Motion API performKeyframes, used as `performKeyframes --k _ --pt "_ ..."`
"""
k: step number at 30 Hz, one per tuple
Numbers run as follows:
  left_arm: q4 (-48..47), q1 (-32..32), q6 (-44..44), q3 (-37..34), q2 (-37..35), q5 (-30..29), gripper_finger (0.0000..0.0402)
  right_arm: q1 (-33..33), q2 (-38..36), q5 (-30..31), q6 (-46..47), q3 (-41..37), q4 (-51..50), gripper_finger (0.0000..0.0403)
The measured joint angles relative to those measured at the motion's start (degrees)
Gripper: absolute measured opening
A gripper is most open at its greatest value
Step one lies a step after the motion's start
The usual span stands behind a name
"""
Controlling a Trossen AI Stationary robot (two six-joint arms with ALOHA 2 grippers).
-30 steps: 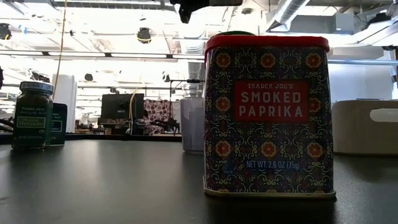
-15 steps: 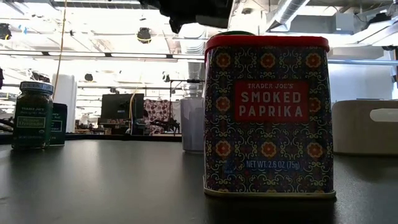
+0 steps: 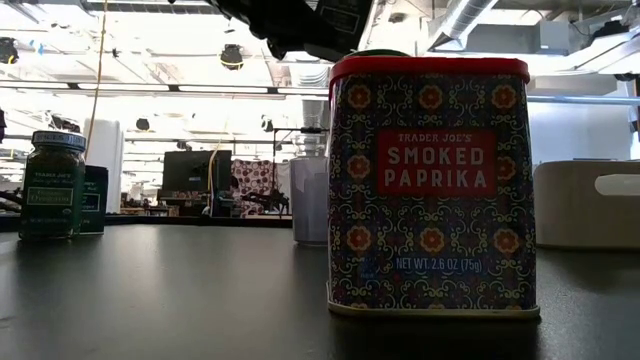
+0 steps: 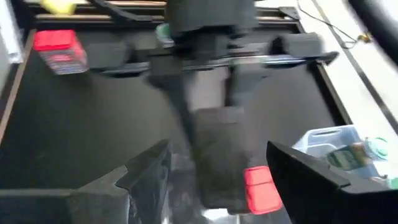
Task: Sort spices by type
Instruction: Put the black seasoning can into the gray bin
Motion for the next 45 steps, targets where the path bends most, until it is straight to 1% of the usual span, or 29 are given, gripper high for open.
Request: performKeyframes --k 6,10,13,25,33,36,38,45 --pt "-0.82 0.02 0.74 0.0 0.0 -0.14 0.0111 -2.71 1.49 -0.5 -1.06 1.92 -1.14 0.029" --pt "-0.75 0.0 1.01 0.0 0.02 0.02 0.0111 -3.64 1.51 -3.82 0.17 1.92 -1.8 0.029" --pt "-0.37 0.0 2.41 0.0 0.02 0.02 0.0111 -3.78 1.51 -4.54 0.11 1.92 -2.53 0.029" --pt "0.44 -0.02 3.21 0.0 0.04 0.17 0.0113 -3.81 4.12 -4.96 -0.21 1.81 -2.69 0.029" --pt "-0.38 -0.02 2.75 0.0 0.04 0.17 0.0114 -3.76 4.07 -4.83 -0.27 1.81 -2.35 0.0287" --pt "-0.79 -0.02 2.02 0.02 0.04 0.15 0.0114 -3.5 4.07 -4.78 -0.24 1.81 -2.33 0.0272" --pt "-1.85 -0.02 1.97 0.02 0.04 0.04 0.0114 -3.33 4.07 -4.74 -0.21 1.81 -2.33 0.0253" --pt "-2.41 0.0 1.12 0.02 0.04 -0.07 0.0114 -3.22 4.06 -4.93 -0.27 1.81 -2.38 0.0148"
